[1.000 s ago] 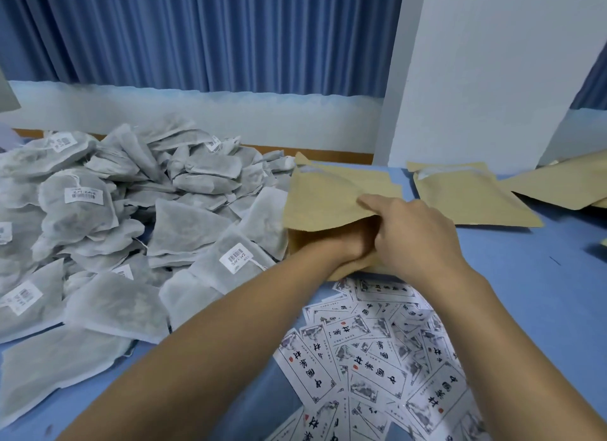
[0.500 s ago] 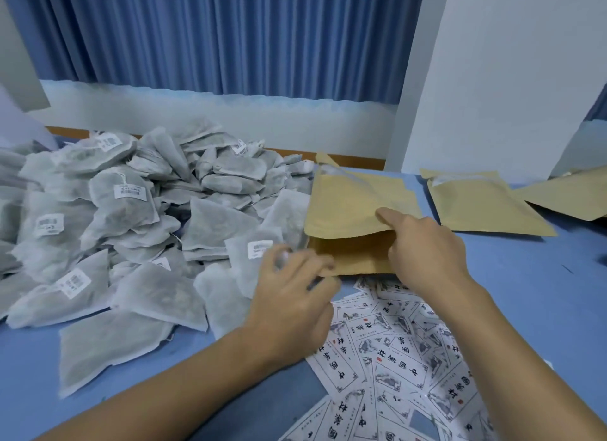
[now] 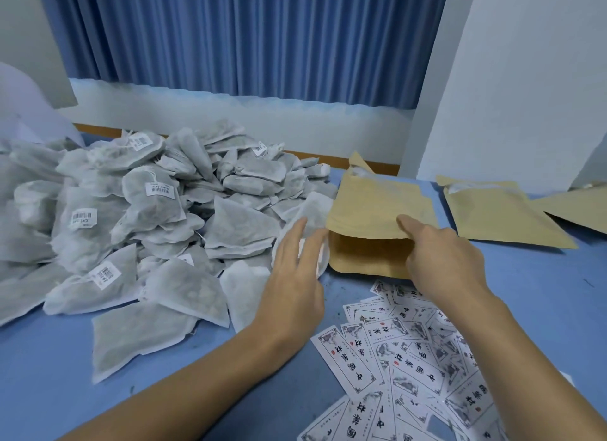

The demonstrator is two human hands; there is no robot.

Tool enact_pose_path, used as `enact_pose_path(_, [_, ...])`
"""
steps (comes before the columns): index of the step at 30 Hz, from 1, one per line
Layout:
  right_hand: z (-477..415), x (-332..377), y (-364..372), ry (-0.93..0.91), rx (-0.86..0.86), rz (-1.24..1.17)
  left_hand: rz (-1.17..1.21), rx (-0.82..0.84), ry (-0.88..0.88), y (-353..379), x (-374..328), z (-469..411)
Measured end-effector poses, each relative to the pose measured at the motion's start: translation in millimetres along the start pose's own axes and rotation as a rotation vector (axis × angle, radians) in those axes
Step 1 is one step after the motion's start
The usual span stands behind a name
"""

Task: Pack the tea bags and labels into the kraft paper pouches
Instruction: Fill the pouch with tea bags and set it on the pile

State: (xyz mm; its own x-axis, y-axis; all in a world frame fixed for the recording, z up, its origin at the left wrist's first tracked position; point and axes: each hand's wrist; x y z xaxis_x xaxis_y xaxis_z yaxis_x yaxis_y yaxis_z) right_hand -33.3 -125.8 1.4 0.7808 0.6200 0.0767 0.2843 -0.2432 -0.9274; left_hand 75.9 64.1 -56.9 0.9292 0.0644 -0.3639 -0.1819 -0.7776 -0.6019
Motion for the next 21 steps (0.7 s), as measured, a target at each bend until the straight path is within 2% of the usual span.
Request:
enact_pose_path(4, [-1,-2,-1,0.021,0.003,-0.026,0.03,-0.244,0.374,-5,-3,-3])
enact_pose_path(7, [-1,-1,-4,0.034,0.013,-0.045,0.004,-0.21,0.574,-3,-6,-4])
enact_pose_path(10, [-1,-2,-5,0.021,0.007,-0.067,-0.015,-0.089,0.663,3,-7,-3])
enact_pose_path(13, [0,-1,-5,0.013,-0.002,-0.083,-0.177,0.098,0.59,11,-8,0])
enact_pose_path(16, [-1,-1,-4,0.02,0.003,-0.099,-0.461,0.303,0.338,11,-8,2])
enact_pose_path(19, [-1,-1,-4,0.028,0.026,-0.12,-0.618,0.322,0.166,3,-10,1])
enact_pose_path(21, [0,0,-3,0.025,0.027,-0.118,-0.664,0.327,0.142,-1,-14,3])
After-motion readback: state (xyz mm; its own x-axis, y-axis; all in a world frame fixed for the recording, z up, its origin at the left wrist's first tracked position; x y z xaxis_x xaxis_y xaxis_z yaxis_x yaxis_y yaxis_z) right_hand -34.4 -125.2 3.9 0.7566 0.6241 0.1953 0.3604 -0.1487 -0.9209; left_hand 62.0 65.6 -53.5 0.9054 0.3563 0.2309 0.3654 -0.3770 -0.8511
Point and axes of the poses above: each hand's wrist, its own z-axis away from the middle knuckle, its own y-axis out of the palm, x = y × z, and after that the axes turned 13 degrees about y, right-handed
